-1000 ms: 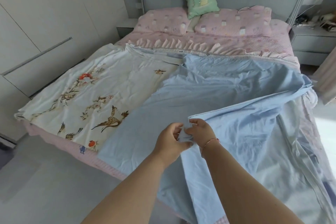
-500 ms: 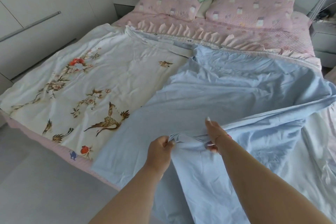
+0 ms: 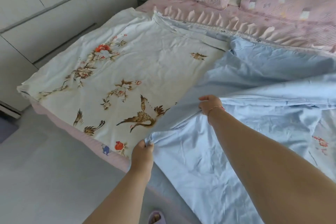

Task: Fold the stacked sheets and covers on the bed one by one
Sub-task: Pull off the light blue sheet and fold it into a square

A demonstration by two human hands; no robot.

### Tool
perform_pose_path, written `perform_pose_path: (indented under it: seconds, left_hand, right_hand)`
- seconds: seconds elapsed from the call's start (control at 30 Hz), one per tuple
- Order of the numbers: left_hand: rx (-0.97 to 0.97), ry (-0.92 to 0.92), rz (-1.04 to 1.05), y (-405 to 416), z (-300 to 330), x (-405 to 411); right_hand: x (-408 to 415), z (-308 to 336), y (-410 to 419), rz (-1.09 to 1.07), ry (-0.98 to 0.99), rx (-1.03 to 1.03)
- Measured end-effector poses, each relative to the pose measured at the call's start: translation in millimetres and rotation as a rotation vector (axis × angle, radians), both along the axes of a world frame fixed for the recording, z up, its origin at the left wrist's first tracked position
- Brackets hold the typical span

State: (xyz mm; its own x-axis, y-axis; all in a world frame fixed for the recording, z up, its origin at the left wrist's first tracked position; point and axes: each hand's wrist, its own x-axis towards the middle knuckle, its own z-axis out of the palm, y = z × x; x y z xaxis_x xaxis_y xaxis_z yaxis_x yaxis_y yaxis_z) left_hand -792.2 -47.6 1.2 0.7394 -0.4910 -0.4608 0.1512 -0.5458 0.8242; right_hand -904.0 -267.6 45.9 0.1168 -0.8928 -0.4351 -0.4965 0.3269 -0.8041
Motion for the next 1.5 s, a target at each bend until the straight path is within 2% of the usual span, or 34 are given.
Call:
perform_pose_path:
  seconds: [0.13, 0.27, 0.37, 0.47, 0.53, 0.6, 0.73, 0.83, 0.9, 0.93, 0.97, 1.0, 1.07, 1.1, 1.17, 1.23, 1.33, 1.43, 1.5]
  left_hand:
    - [0.101, 0.041, 0.071, 32, -29, 52]
    - [0.233, 0.206, 0.137, 50, -71, 87]
    - [0.292, 0.36, 0.126, 53, -89, 96]
    - [0.25, 0.362, 0.069, 47, -90, 99]
    - [0.227, 0.234, -0.009, 37, -83, 103]
    - [0.222, 0.021, -0.155, 24, -74, 106]
    - [0.324, -0.422, -0.529, -11, -64, 102]
    - [0.332, -0.782, -0.933, -33, -63, 91]
    - [0.175, -1.084, -1.256, -43, -69, 81]
    - [0.119, -1.151, -1.381, -45, -75, 75]
    - [0.154, -1.198, -1.466, -46, -81, 73]
    - [0.288, -1.231, -1.5, -46, -83, 74]
    - [0.638, -1.197, -1.428, -48, -85, 84]
    - [0.74, -1.212, -1.415, -53, -82, 85]
    - [0.69, -1.298, -1.401, -67, -75, 76]
    - [0.606, -1.282, -1.377, -85, -68, 60]
    - [0.397, -1.293, -1.394, -113, -69, 45]
    - [0.38, -1.24, -1.427, -134, -72, 40]
    - [0.379, -1.17, -1.294, -146, -76, 39]
  right_hand:
    - [71, -19, 17, 0.24, 0.131, -0.007]
    - [105, -43, 36, 0.47, 0.245, 0.1]
    - [102, -70, 54, 0.565, 0.194, 0.155]
    - [91, -92, 71, 0.5, 0.07, 0.196]
    - [84, -102, 85, 0.46, 0.013, 0.166]
    - [79, -112, 98, 0.498, 0.016, 0.064]
    - [62, -119, 111, 0.571, 0.208, 0.055]
    - [33, -121, 106, 0.624, 0.379, 0.028]
    - [6, -124, 103, 0.626, 0.511, -0.001]
    - [-10, -126, 104, 0.609, 0.541, -0.015]
    - [-26, -126, 106, 0.582, 0.558, -0.027]
    - [-43, -127, 110, 0.551, 0.577, -0.041]
    - [-77, -128, 117, 0.483, 0.652, -0.044]
    - [-94, -128, 119, 0.438, 0.704, -0.033]
    - [-121, -127, 117, 0.354, 0.805, -0.011]
    - [-135, -128, 109, 0.293, 0.855, -0.027]
    - [-137, -125, 90, 0.191, 0.823, -0.043]
    - [-147, -122, 71, 0.054, 0.817, -0.03]
    - [-163, -125, 58, -0.078, 0.863, -0.009]
